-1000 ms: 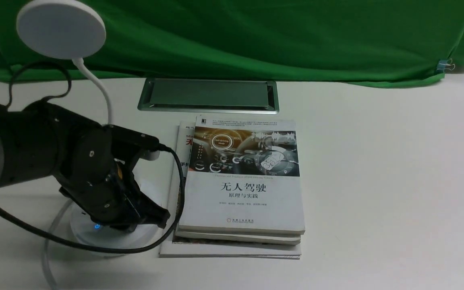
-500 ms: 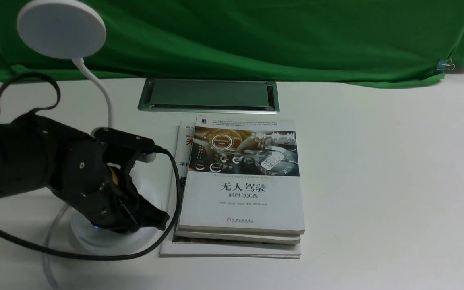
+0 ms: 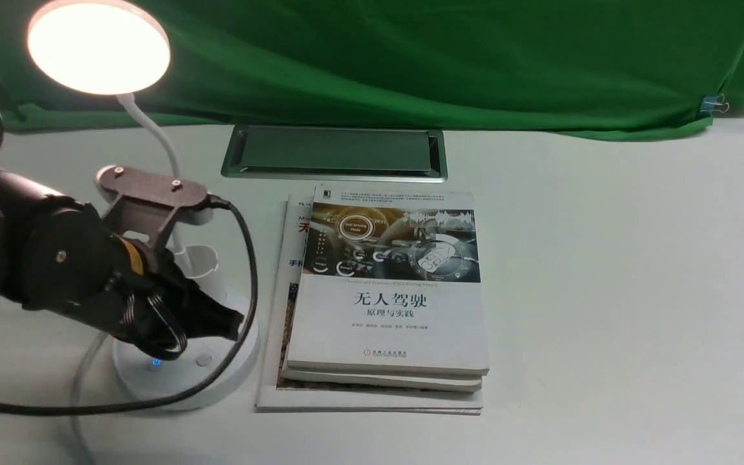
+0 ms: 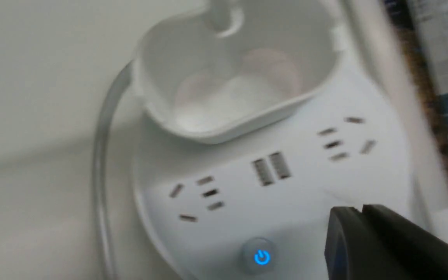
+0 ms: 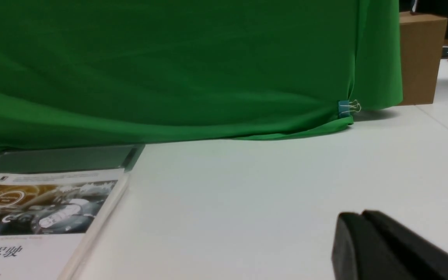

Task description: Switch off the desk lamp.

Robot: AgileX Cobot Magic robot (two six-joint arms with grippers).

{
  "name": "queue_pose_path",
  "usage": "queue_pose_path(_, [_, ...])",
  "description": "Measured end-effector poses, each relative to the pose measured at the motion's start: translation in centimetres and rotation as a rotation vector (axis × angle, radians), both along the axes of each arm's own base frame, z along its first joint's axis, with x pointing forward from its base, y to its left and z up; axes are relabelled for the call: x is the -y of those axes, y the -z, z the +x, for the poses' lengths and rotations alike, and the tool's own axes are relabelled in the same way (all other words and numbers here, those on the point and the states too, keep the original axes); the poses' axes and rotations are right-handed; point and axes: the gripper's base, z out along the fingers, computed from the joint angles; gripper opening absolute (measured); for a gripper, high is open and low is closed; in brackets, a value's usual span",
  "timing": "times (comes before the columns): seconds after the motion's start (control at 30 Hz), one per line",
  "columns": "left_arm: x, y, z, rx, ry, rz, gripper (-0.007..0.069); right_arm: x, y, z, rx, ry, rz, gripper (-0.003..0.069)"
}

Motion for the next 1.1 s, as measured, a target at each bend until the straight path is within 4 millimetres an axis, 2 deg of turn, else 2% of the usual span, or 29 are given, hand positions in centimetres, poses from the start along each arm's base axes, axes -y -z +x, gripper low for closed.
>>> queue_pose_path(0.23, [0.7, 3.1, 1.0, -0.091, 0.027, -0.042, 0.0011, 0.0, 0.0, 0.0, 0.000, 0.000, 0.000, 0.0036])
queue_pose_path(0.5, [0.9, 3.5, 1.4, -0.108, 0.053, -0.036, 0.0011, 0.0, 0.0, 0.0, 0.000, 0.000, 0.000, 0.0036])
queue_pose_path(0.63, [0.8, 2.5, 0.9, -0.104, 0.049, -0.043, 0.0011, 0.0, 0.0, 0.0, 0.000, 0.000, 0.000, 0.0036])
queue_pose_path(0.7, [0.7, 1.0, 0.3, -0.082, 0.045, -0.055, 0.0011, 0.0, 0.0, 0.0, 0.000, 0.000, 0.000, 0.0036])
queue_pose_path(0.83, [0.0, -3.9, -2.1, 0.048, 0.051, -0.097, 0.0011, 0.0, 0.0, 0.0, 0.000, 0.000, 0.000, 0.0036])
queue_pose_path(0.87, [-0.1, -4.5, -2.4, 0.063, 0.052, -0.102, 0.0011, 0.0, 0.0, 0.0, 0.000, 0.000, 0.000, 0.0036])
queue_pose_path(1.03, [-1.8, -11.4, -7.3, 0.365, 0.074, -0.147, 0.0011, 0.0, 0.0, 0.0, 0.000, 0.000, 0.000, 0.0036])
queue_pose_path(1.1, [-2.4, -13.2, -8.6, 0.480, 0.077, -0.162, 0.0011, 0.0, 0.0, 0.0, 0.000, 0.000, 0.000, 0.0036])
